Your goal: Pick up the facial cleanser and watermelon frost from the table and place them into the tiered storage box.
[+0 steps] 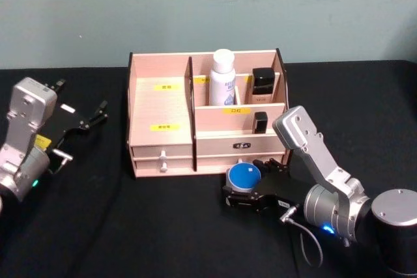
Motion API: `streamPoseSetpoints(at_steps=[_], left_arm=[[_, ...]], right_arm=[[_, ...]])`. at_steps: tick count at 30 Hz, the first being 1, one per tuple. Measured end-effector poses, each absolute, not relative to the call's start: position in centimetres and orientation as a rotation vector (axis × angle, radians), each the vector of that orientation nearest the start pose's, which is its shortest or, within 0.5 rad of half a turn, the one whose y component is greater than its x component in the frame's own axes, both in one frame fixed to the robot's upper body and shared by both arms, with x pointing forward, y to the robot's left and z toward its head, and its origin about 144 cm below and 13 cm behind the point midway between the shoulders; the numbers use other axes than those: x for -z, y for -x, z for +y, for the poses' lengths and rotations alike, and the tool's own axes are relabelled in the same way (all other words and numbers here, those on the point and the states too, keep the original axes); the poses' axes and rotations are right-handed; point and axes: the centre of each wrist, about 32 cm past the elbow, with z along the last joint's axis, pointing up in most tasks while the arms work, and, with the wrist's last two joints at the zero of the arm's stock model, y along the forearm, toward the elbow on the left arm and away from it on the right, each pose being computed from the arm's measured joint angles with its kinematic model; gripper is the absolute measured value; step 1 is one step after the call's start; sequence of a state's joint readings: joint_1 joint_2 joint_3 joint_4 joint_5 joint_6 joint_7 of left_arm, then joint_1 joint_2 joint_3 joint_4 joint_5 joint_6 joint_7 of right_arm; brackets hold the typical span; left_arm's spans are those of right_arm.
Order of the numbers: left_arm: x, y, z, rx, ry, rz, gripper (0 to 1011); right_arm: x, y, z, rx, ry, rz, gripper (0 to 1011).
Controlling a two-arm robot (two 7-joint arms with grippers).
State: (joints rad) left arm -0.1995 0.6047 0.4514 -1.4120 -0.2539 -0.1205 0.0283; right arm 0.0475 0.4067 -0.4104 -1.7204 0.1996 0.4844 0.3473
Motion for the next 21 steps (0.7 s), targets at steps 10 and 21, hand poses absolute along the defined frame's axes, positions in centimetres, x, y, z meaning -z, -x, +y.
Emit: streamPoseSetpoints(at_steps=[10, 21], left_arm=[[-113.98, -48.86, 30.97, -1.248, -0.304, -0.285, 1001], [-113.98, -48.86, 30.97, -1.248, -0.304, -0.285, 1001]], right_arm=[[-116.88, -44.25, -20.86, 0.821, 0.478, 0.178, 750], [-116.89, -44.24, -20.86, 0.821, 0.477, 0.178, 729]])
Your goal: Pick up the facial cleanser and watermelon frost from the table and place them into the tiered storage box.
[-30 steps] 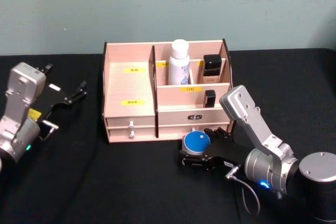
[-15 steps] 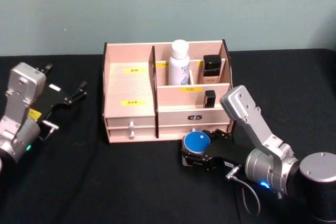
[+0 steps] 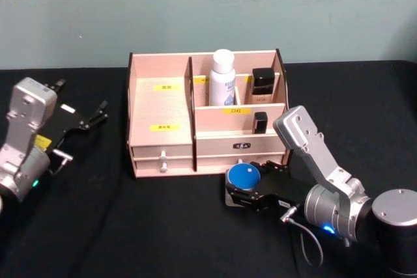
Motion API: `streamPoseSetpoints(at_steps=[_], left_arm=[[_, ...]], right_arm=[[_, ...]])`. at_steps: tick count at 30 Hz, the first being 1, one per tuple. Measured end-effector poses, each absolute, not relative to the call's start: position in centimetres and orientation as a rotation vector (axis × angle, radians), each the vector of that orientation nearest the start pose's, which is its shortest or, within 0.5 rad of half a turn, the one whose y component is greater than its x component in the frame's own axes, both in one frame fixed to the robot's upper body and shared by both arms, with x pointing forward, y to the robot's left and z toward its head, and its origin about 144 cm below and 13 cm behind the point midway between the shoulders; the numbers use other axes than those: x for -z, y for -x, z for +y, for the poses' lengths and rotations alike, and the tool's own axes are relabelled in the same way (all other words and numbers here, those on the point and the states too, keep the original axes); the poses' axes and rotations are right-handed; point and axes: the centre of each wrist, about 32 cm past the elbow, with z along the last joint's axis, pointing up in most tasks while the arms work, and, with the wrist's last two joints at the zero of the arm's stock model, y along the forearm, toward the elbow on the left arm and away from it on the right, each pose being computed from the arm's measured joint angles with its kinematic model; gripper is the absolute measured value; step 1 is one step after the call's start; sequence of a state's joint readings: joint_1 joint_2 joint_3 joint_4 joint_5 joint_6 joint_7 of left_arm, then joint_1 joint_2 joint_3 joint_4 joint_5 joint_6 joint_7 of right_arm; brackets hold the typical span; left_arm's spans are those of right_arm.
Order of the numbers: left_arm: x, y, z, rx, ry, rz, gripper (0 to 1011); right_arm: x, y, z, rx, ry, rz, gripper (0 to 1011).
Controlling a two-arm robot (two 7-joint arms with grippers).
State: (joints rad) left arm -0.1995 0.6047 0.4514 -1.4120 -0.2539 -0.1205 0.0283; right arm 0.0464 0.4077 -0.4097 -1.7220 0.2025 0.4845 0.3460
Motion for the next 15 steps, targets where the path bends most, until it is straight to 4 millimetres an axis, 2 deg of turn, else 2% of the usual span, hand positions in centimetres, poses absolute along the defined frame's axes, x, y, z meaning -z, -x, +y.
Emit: streamPoseSetpoints(at_steps=[15], left_arm=[[-113.98, -48.86, 30.97, -1.248, -0.305, -0.285, 1001]], right_arm=[[-116.88, -44.26, -21.32, 0.804, 0.436, 0.192, 729]])
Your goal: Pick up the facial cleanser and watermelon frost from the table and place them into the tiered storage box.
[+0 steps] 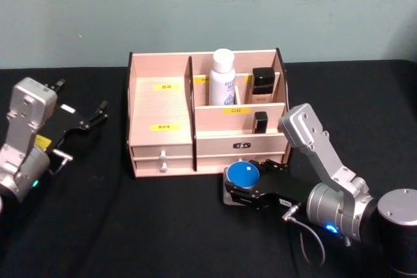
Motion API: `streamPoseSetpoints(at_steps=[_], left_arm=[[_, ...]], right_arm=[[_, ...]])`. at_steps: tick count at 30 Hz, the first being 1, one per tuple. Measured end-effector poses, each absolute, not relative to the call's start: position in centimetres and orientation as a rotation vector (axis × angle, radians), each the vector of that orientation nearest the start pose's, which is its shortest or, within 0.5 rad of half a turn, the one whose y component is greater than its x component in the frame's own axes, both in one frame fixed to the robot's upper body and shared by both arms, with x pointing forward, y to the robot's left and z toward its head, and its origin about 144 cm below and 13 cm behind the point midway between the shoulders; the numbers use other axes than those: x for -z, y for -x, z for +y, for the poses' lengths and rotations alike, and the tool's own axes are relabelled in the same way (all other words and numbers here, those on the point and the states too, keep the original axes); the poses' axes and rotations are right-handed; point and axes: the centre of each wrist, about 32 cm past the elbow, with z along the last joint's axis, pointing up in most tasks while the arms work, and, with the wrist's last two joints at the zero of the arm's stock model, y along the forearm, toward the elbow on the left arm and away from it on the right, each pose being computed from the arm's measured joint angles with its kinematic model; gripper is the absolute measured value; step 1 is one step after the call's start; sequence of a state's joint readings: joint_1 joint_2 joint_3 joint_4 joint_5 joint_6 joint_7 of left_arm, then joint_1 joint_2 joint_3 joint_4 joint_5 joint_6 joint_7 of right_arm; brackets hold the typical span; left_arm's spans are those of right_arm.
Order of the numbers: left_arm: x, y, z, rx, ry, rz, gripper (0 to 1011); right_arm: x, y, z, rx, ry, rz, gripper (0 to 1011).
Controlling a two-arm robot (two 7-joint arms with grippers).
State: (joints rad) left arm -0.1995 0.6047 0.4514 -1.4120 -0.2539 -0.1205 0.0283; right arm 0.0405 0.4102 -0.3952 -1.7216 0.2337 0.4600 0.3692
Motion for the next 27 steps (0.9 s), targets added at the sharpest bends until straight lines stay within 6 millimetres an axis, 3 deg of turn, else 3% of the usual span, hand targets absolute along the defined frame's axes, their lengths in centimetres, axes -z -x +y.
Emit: streamPoseSetpoints(at_steps=[7, 13, 23, 27], left_arm=[[-114.0, -48.9, 31.0, -1.248, -0.304, -0.285, 1001], [-114.0, -48.9, 31.0, -1.248, -0.304, -0.285, 1001], [-114.0, -48.9, 31.0, -1.248, -0.305, -0.285, 1001], [-114.0, -48.9, 31.0, -1.248, -0.304, -0.285, 1001]], right_arm=[[-117.6, -44.1, -21.4, 0.782, 0.415, 0.178, 729], [-119.5, -44.4, -20.9, 0.749, 0.382, 0.137, 729], [-123.2, -46.1, -18.9, 0.692, 0.329, 0.050, 729], [-123.8, -47.0, -17.9, 0.678, 0.324, 0.040, 729]])
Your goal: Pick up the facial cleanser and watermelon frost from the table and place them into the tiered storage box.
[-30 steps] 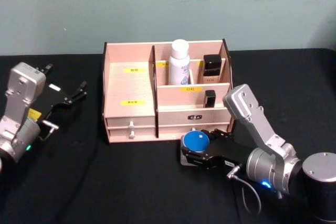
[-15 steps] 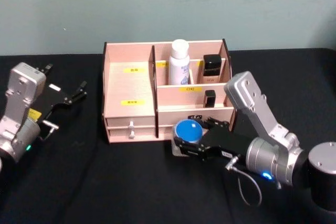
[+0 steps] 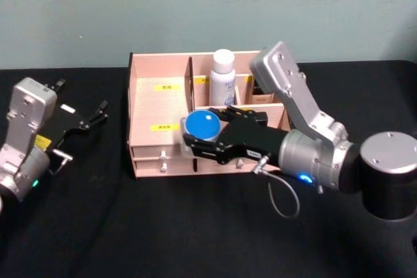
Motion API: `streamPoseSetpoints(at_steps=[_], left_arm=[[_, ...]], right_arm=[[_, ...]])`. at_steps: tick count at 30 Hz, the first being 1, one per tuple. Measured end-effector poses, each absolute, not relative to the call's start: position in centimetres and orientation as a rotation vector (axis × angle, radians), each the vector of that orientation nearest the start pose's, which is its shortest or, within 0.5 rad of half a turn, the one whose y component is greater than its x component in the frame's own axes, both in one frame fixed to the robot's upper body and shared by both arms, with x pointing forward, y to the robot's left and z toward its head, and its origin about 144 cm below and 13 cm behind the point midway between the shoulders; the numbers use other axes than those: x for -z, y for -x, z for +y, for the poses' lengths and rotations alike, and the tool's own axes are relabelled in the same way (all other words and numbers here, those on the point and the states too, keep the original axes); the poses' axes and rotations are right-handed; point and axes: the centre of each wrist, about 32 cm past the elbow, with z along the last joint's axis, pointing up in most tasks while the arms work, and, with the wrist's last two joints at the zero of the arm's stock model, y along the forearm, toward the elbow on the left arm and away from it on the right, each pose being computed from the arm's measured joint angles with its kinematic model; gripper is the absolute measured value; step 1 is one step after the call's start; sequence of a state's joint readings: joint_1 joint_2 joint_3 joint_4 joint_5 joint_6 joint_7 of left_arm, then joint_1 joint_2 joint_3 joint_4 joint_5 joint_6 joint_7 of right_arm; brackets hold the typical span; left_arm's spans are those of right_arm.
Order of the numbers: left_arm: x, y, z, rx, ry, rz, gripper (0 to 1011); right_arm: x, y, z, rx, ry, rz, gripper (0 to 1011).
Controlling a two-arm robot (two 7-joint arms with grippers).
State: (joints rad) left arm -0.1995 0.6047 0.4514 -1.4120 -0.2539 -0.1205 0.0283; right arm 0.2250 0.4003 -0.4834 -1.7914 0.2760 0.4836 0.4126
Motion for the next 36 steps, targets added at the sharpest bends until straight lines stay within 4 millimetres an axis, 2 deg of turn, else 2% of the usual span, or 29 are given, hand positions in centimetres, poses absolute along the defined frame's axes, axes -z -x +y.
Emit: streamPoseSetpoints(at_steps=[20, 36], left_arm=[[-114.0, -48.9, 31.0, -1.248, -0.305, -0.285, 1001], [-114.0, -48.9, 31.0, -1.248, -0.305, -0.285, 1001]], right_arm=[[-124.8, -50.7, -13.7, 0.660, 0.320, 0.015, 729], [-124.9, -53.5, -12.1, 0.699, 0.354, 0.005, 729]])
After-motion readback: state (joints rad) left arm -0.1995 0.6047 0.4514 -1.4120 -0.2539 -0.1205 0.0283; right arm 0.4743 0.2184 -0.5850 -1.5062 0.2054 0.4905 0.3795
